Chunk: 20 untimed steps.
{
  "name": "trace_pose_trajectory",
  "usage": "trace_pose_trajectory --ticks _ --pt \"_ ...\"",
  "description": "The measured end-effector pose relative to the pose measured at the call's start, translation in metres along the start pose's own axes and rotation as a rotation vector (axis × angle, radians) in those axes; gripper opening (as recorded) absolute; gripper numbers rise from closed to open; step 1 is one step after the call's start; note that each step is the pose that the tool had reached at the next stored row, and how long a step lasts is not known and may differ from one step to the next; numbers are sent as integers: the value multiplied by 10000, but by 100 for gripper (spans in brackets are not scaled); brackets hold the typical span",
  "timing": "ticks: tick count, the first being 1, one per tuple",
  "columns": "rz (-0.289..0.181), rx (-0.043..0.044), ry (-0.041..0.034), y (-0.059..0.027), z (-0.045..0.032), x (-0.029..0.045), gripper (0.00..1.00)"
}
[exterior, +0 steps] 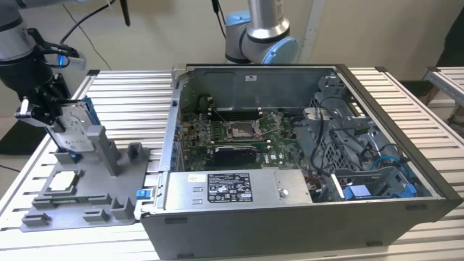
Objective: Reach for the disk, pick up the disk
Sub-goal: 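Pick up the disk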
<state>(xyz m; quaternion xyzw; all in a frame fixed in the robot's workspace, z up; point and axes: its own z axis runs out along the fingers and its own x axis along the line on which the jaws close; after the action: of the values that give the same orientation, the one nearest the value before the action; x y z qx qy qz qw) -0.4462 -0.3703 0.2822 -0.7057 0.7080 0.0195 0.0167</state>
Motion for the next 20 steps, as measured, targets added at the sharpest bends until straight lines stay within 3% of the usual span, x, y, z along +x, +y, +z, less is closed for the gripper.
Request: trace_pose_trajectory --ticks 14,20 --pt "0 -1 0 2 -447 -22 0" --pt "0 0 0 3 -598 -30 0"
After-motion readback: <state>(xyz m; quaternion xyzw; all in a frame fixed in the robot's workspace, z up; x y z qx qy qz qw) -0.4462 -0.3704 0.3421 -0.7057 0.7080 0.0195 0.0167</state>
